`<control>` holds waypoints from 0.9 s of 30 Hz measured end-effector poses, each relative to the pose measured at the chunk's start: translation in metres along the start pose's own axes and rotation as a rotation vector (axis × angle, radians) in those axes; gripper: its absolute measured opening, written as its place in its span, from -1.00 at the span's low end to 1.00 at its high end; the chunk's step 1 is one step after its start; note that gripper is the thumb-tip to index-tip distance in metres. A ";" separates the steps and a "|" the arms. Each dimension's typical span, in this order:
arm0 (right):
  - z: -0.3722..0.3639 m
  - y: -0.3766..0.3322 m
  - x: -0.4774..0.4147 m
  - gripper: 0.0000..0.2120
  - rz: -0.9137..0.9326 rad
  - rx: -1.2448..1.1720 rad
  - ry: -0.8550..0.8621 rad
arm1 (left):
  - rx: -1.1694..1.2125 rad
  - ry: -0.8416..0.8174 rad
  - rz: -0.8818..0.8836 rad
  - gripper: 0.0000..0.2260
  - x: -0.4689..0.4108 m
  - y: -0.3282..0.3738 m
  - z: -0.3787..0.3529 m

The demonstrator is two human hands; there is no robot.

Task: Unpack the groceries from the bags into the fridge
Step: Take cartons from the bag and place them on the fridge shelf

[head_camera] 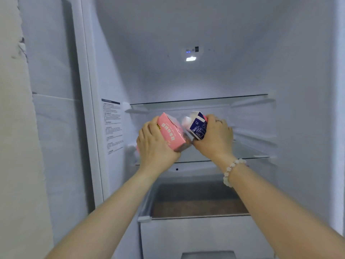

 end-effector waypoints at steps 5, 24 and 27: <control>-0.017 0.043 -0.016 -0.43 -0.208 -0.067 0.006 | 0.155 -0.010 0.090 -0.01 -0.016 -0.008 -0.046; -0.024 0.139 -0.034 -0.36 -0.436 -0.071 0.059 | 0.427 -0.581 0.541 0.04 -0.046 -0.011 -0.221; -0.033 0.142 -0.033 -0.35 -0.437 -0.080 0.068 | 0.301 -0.671 0.478 -0.05 -0.050 -0.009 -0.241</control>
Point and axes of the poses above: each hand's wrist, its own x-axis away from the middle knuckle, its own z-axis out of the back of the hand, y = z × x, the point moved 10 cm from there along -x, towards the middle knuckle, and after that the axes turned 6 degrees about z, right-handed, at the moved point
